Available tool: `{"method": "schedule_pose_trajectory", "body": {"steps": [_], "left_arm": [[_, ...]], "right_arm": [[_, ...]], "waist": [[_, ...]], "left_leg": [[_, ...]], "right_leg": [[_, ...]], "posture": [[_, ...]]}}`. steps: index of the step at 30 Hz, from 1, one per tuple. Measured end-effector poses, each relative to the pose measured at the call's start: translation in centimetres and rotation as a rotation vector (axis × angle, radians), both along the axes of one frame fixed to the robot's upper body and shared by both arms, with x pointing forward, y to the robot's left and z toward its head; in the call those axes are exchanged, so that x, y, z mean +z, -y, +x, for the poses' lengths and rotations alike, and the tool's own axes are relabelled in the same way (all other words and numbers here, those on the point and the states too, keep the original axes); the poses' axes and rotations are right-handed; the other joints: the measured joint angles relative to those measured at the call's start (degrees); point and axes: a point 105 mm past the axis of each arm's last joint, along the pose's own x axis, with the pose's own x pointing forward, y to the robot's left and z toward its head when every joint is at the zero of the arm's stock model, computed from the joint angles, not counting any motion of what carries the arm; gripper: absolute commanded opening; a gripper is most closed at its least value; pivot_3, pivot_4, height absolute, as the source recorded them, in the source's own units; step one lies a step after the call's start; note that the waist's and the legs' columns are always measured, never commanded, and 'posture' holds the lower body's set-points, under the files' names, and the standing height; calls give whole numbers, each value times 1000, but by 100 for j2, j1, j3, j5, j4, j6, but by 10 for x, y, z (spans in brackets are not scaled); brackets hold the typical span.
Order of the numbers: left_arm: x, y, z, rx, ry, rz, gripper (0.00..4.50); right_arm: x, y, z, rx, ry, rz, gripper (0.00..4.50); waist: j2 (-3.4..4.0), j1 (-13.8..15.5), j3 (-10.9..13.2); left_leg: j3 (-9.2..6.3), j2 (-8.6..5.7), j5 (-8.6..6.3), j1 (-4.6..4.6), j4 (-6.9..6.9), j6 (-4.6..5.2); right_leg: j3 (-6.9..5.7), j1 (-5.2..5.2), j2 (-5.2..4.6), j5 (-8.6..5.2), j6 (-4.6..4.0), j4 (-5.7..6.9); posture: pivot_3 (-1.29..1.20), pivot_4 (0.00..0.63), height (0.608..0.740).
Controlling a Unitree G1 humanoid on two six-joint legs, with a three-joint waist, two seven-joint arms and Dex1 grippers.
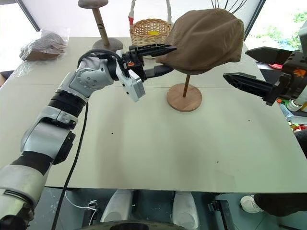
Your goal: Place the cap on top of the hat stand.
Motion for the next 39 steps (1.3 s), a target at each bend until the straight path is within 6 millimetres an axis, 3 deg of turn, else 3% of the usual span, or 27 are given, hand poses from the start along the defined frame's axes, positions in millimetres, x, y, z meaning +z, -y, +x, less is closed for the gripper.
{"method": "schedule_pose_trajectory", "body": {"steps": [1,12,21,24,28,32,39], "left_arm": [[-2,-2,0,2,-5,7,4246],[-5,-51,-11,48,-120,55,4246],[44,-87,38,358,-196,-163,4246],[55,-105,58,428,-366,-271,4246],[47,-132,73,385,-883,-346,4246],[33,-149,54,258,-1300,-246,4246],[43,-154,-3,79,-1564,34,4246]], "right_arm": [[0,0,0,0,1,0,4500],[-1,-3,4,27,-7,0,4500],[-5,-9,11,64,-14,-16,4500],[-9,-10,14,63,-5,-47,4500],[-18,-16,19,51,46,-165,4500],[-25,-38,14,85,155,-327,4500],[-41,-77,8,125,391,-514,4500]], "waist": [[0,3,0],[1,8,0],[0,1,0],[0,-1,0],[1,-54,1],[-4,-148,5],[-5,-147,8]], "left_leg": [[0,0,0,0,0,0],[0,0,0,1,4,0],[1,0,0,1,26,0],[1,0,0,-1,23,0],[2,0,0,-3,13,0],[0,0,0,-6,1,0],[0,0,0,-4,5,-1]], "right_leg": [[0,0,0,0,0,1],[3,2,0,-9,-20,3],[5,10,1,2,-8,3],[5,6,1,1,-8,3],[5,-1,2,6,12,5],[5,-8,3,3,26,8],[5,-8,3,-11,1,5]], "posture": [[0,150,728],[0,150,728],[0,150,728],[0,150,728],[0,150,728],[0,150,728],[0,150,728]]}}
